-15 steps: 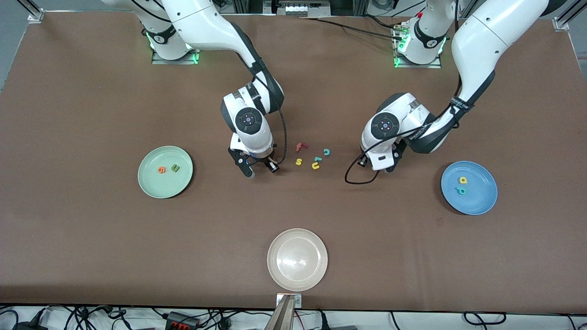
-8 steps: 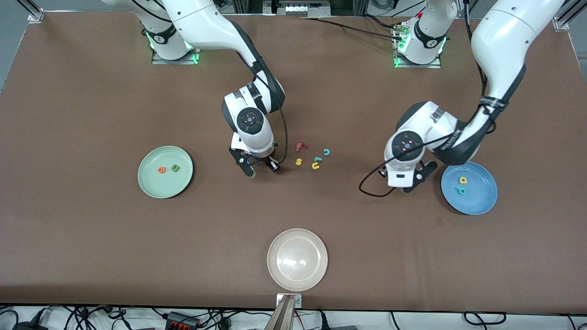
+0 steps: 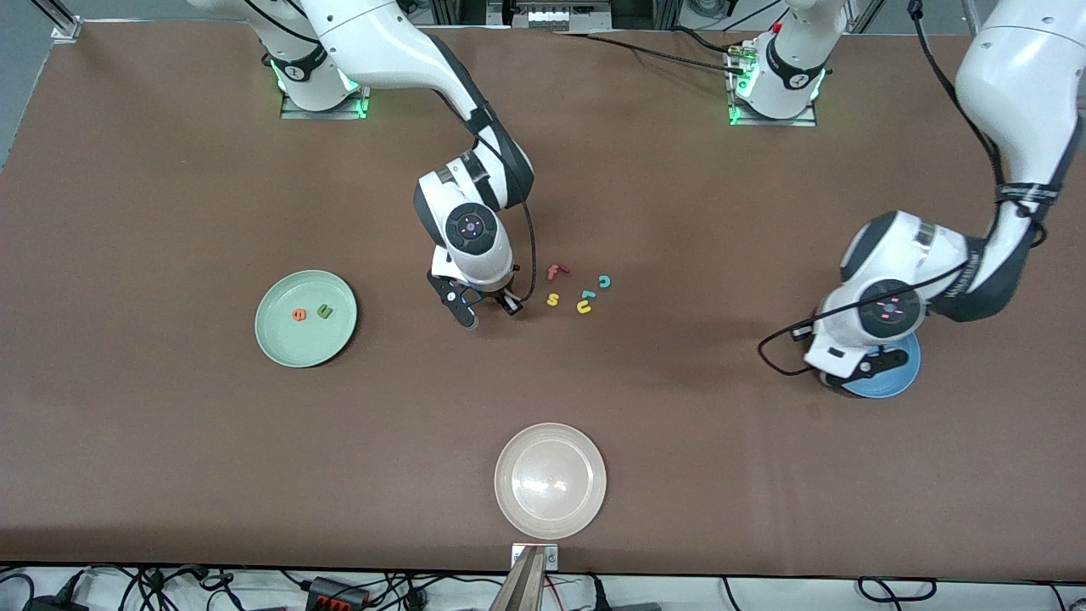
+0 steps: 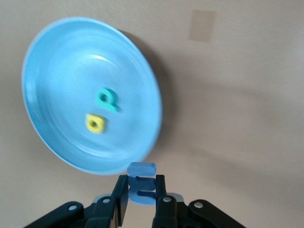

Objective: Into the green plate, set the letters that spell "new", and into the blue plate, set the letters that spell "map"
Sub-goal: 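Release the blue E on the blue plate while the right gripper carries W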

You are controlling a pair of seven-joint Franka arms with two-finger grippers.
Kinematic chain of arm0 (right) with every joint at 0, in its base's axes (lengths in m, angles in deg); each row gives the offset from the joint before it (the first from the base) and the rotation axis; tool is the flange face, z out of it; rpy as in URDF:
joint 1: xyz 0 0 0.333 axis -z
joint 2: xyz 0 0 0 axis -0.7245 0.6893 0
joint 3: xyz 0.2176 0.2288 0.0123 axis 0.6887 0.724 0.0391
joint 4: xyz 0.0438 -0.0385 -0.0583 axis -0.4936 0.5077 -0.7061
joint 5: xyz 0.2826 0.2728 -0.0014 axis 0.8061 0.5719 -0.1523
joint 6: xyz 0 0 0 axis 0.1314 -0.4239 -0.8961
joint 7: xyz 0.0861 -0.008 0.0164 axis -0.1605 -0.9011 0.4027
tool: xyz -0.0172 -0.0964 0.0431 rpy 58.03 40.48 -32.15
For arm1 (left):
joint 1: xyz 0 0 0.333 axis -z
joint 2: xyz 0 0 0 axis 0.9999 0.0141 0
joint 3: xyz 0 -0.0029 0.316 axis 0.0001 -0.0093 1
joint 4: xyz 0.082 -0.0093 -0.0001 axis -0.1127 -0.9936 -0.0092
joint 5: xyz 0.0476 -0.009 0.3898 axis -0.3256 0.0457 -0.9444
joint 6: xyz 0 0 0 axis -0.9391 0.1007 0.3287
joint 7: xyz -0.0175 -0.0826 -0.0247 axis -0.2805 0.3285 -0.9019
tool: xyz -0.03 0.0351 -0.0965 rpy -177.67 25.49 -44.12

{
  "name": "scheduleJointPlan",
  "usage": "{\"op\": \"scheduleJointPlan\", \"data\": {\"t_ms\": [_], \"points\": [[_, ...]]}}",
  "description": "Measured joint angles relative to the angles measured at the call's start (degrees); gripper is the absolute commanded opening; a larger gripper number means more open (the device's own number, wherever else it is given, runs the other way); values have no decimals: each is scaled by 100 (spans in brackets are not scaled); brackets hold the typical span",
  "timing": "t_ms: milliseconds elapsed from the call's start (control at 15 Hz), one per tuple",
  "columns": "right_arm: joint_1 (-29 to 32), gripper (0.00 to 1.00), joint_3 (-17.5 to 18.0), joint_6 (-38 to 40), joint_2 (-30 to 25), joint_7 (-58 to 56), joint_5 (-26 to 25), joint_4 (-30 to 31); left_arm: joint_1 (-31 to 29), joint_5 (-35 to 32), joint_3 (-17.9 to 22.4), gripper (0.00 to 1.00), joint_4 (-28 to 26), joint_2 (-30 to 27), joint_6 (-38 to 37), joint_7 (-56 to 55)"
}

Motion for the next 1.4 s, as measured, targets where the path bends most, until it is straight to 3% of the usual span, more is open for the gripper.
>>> {"op": "scheduleJointPlan", "data": {"t_ms": [66, 133, 199, 399, 798, 1130, 1396], "points": [[0, 57, 0, 0, 32, 0, 0, 1, -192, -38, 2, 21, 0, 3, 40, 480], [0, 57, -1, 0, 66, 1, 0, 0, -363, -85, 4, 41, 0, 10, 83, 869], [0, 57, -1, 0, 102, 24, 2, 1, -501, -107, 5, 98, -1, 19, 117, 1143], [-2, 56, -1, -7, 134, 239, 3, -9, -655, -114, 4, 100, -5, 44, 141, 1400], [-3, 11, -3, -16, 136, 290, 3, -42, -628, -114, -124, 100, -6, 39, 133, 1410], [3, 9, -58, -19, 134, -105, 0, -57, -668, -119, -632, 100, 53, -132, -77, 1667], [30, 9, -666, 615, 30, -1339, -86, -80, -858, -119, -1259, 100, 213, -585, -362, 1947]]}}
